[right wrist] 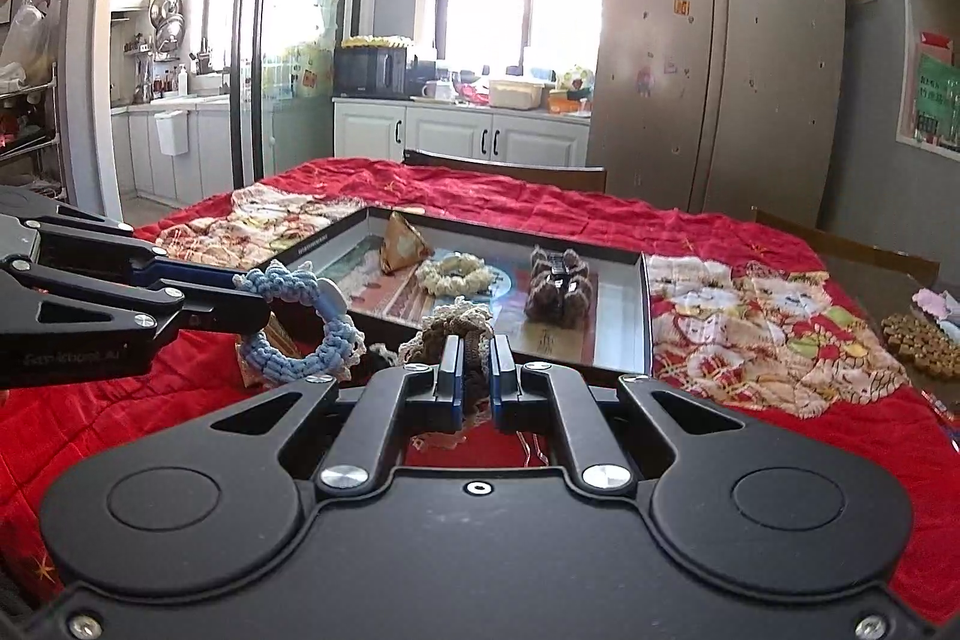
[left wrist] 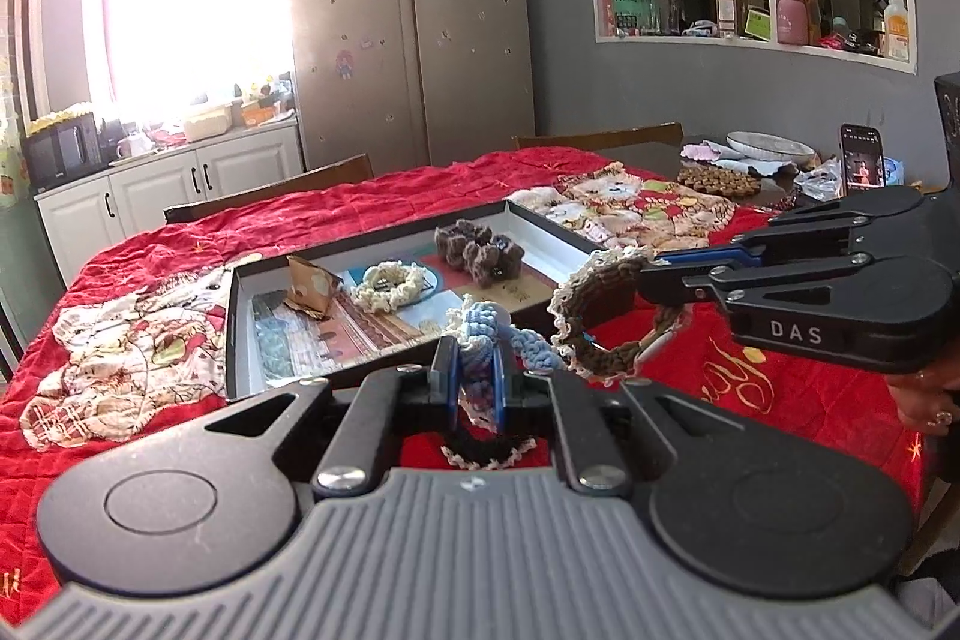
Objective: Organize objects
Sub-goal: 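Carry both scrunchies up and over the black box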
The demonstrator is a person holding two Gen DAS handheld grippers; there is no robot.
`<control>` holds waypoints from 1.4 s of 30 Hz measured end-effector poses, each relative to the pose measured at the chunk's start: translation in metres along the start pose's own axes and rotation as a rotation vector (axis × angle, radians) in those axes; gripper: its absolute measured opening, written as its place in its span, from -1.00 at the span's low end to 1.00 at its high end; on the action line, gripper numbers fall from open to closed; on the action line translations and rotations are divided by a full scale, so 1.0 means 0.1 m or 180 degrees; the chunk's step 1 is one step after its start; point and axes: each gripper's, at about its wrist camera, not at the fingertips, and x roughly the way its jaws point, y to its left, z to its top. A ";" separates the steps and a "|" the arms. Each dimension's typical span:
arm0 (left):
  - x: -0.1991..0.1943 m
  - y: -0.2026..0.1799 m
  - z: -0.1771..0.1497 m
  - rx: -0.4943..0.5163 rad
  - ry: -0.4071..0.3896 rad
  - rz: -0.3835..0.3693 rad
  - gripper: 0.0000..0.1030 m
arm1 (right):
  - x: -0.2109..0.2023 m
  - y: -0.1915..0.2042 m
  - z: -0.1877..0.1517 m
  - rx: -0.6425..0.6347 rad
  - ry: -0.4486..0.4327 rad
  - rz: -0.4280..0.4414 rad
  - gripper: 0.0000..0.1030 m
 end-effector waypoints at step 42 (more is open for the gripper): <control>0.20 0.69 0.66 -0.0328 -0.0419 0.0462 -0.74 | 0.51 -0.01 1.11 -0.0065 -0.0473 -0.0005 -0.84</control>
